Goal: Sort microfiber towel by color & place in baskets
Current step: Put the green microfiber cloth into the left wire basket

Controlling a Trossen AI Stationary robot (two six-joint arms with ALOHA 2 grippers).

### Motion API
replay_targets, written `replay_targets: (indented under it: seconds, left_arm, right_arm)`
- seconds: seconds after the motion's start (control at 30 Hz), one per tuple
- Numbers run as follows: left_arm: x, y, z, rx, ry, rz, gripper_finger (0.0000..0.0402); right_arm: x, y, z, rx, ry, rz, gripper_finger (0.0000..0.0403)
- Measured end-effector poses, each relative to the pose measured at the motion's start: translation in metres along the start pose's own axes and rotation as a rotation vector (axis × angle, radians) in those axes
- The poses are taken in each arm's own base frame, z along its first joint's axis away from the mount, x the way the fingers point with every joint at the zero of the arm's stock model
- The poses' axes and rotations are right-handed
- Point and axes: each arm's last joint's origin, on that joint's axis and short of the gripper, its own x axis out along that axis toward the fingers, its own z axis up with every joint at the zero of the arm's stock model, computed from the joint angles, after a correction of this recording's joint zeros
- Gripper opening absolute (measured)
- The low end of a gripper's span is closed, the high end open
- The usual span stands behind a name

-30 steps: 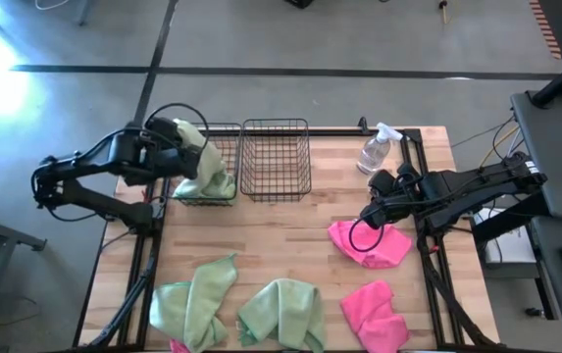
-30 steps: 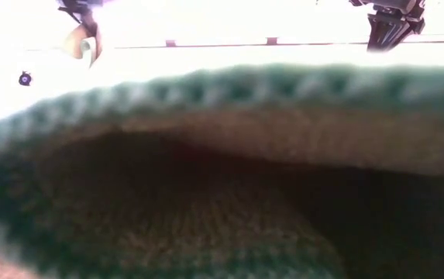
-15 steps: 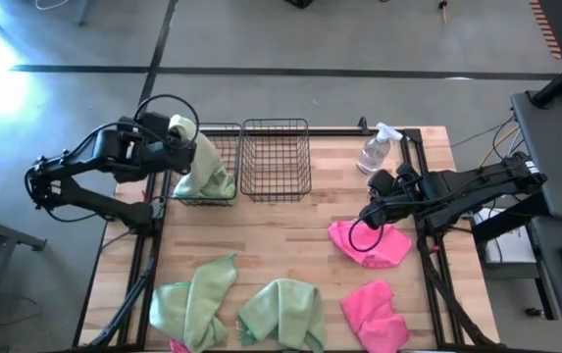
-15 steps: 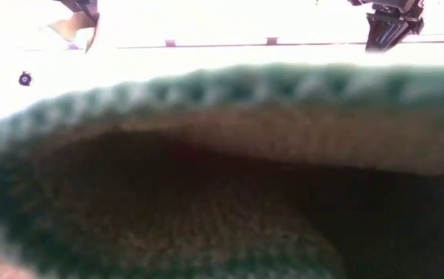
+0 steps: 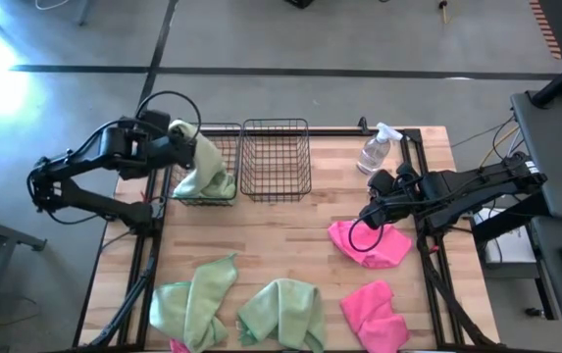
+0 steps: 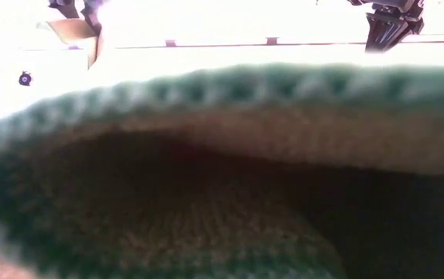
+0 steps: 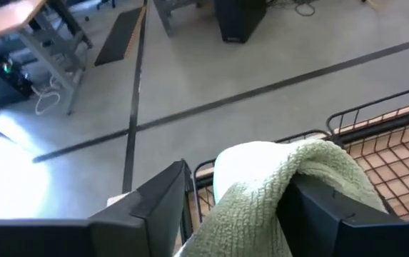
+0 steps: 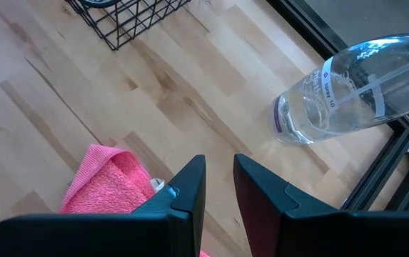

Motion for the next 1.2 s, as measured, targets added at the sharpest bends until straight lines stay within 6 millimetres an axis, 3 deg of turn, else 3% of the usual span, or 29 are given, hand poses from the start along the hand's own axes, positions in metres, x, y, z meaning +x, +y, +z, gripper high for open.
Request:
replay_targets:
  seconds: [0.53, 0.8, 1.07, 1.2]
  left_arm:
    - [0.02, 0.012, 0.015, 0.16, -0.048, 0.207, 0.0243]
    - [0.023, 0.001, 0.021, 0.06, -0.064, 0.129, 0.0262]
    - [0.029, -0.017, 0.015, 0.074, 0.149, -0.132, 0.0263]
    - [0.035, -0.027, 0.014, 0.103, 0.194, -0.158, 0.0263]
  right_arm:
    - [0.0, 0.0, 0.0, 0.002, 0.003, 0.006, 0.0068]
    - [0.0, 0.001, 0.0, 0.004, 0.002, 0.009, 0.0068]
    - [0.0, 0.001, 0.0, 0.003, 0.001, 0.009, 0.0068]
    - [0.0, 0.001, 0.0, -0.01, -0.004, 0.004, 0.0068]
